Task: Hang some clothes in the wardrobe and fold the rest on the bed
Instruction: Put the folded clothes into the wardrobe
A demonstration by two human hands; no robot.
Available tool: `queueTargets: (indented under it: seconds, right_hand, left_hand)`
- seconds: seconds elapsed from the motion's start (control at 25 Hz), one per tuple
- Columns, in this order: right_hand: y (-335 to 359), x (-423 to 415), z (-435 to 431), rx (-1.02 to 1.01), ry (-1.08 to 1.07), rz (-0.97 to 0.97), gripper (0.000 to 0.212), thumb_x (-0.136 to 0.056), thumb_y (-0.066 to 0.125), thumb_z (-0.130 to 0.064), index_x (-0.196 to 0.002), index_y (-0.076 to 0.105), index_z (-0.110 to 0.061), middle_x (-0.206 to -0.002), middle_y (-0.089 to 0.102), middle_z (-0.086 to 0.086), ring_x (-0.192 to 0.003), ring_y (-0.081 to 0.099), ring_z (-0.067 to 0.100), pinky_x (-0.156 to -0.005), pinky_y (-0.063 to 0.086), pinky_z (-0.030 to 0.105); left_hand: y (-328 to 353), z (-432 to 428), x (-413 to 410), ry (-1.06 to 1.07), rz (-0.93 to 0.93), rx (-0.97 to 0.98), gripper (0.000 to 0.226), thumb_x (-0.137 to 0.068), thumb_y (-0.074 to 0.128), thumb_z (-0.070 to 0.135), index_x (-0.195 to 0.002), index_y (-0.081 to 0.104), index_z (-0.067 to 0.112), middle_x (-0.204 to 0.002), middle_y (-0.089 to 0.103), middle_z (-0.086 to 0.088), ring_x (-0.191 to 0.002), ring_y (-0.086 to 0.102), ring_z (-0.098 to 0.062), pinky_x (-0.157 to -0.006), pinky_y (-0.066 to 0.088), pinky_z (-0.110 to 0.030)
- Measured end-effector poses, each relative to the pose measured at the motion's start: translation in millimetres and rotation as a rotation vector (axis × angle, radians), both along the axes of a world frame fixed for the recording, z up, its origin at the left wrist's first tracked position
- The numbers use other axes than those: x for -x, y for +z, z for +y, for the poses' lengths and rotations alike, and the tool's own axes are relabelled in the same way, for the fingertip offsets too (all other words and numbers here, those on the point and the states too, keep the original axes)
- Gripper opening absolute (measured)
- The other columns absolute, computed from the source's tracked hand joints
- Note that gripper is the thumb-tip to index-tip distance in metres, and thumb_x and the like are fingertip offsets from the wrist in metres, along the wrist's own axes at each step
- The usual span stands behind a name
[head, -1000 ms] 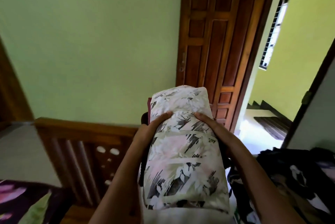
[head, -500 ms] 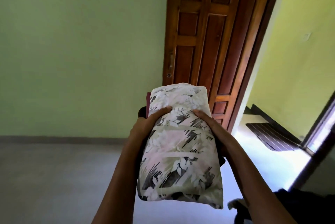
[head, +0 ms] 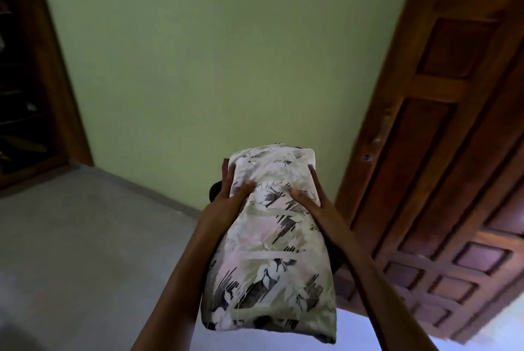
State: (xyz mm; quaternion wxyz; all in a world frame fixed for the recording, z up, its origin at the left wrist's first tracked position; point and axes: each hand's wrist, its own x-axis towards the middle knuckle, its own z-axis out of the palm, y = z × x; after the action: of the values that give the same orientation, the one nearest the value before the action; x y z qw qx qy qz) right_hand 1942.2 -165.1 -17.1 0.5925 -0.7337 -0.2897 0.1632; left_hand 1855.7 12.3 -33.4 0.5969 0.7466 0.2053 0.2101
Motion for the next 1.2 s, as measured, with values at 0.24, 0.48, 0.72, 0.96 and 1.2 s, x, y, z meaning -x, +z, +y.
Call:
queueTargets:
  seconds: [0.24, 0.48, 0.72, 0.96, 1.2]
  right_hand:
    - [-27.8, -83.2, 184.0, 0.074, 0.213, -0.002, 0.067, -0.068, 0.057, -0.076, -0.125, 0.023, -0.075, -0.149, 0.037, -0.006, -0.133, 0.041, 0.017, -0.111, 0.033, 0.046]
    - [-22.3, -136.2, 400.6, 0.024, 0.363, 0.046, 0.067, -0.065, 0.062, -0.076, -0.122, 0.028, -0.076, -0.146, 0.042, -0.008, -0.128, 0.047, 0.017, -0.108, 0.038, 0.046]
    - [-23.2, -157.3, 611.6, -0.026, 0.635, 0.115, 0.068, -0.058, 0.068, -0.075, -0.116, 0.032, -0.077, -0.143, 0.045, -0.011, -0.127, 0.048, 0.014, -0.109, 0.038, 0.044]
    - [-32.4, -189.8, 827.9, -0.057, 0.822, 0.148, 0.070, -0.062, 0.069, -0.071, -0.123, 0.034, -0.071, -0.140, 0.049, -0.011, -0.121, 0.054, 0.012, -0.106, 0.042, 0.042]
    - [-6.7, -219.4, 1025.9, -0.051, 0.960, 0.145, 0.072, -0.063, 0.069, -0.067, -0.127, 0.035, -0.067, -0.137, 0.052, -0.011, -0.119, 0.055, 0.012, -0.105, 0.043, 0.042]
  left_hand:
    - [-27.9, 158.6, -45.5, 0.163, 0.003, 0.010, 0.046, -0.079, 0.051, 0.061, -0.101, 0.012, 0.071, -0.155, 0.018, 0.013, -0.138, 0.030, -0.012, -0.104, 0.025, -0.026]
    - [-8.8, 348.8, -69.4, 0.373, 0.033, -0.001, 0.045, -0.088, 0.054, 0.053, -0.115, 0.020, 0.064, -0.151, 0.031, 0.013, -0.121, 0.042, -0.002, -0.097, 0.027, -0.023]
    - [-1.2, 524.0, -64.2, 0.638, 0.056, 0.093, 0.070, -0.064, 0.063, 0.066, -0.129, 0.047, 0.046, -0.134, 0.050, 0.011, -0.113, 0.054, -0.014, -0.106, 0.038, -0.037]
    - [-0.9, 702.4, -83.2, 0.802, 0.015, 0.122, 0.085, -0.057, 0.065, 0.066, -0.135, 0.045, 0.040, -0.149, 0.036, 0.011, -0.124, 0.048, -0.018, -0.108, 0.036, -0.041]
    - [19.7, 865.4, -102.7, 0.978, 0.005, 0.145, 0.107, -0.035, 0.056, 0.075, -0.136, 0.041, 0.044, -0.143, 0.043, 0.005, -0.127, 0.046, -0.022, -0.110, 0.033, -0.043]
